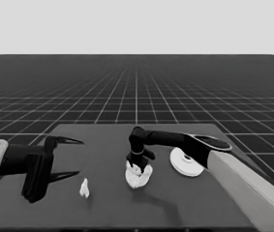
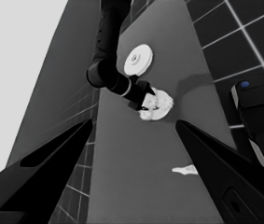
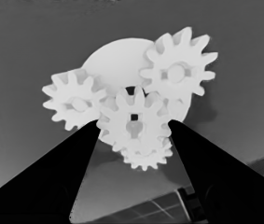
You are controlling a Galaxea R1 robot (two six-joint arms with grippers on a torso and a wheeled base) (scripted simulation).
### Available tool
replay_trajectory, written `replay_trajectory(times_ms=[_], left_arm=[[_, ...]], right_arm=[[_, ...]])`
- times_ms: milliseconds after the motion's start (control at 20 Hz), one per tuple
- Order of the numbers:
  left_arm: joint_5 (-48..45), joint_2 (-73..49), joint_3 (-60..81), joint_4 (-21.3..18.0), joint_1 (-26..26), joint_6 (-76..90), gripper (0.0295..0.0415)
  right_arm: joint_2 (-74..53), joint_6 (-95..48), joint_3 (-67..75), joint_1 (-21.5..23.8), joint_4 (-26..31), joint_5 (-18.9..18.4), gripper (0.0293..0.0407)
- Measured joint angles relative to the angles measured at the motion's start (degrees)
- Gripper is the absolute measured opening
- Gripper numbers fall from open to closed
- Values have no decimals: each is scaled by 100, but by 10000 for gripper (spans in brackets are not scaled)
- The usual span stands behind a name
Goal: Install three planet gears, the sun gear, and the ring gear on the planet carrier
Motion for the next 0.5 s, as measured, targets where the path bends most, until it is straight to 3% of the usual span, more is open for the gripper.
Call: replay_trajectory(times_ms=[500], left_arm=[[0,0,0,0,0,0,385]], right_arm=[[0,600,0,0,0,0,309]])
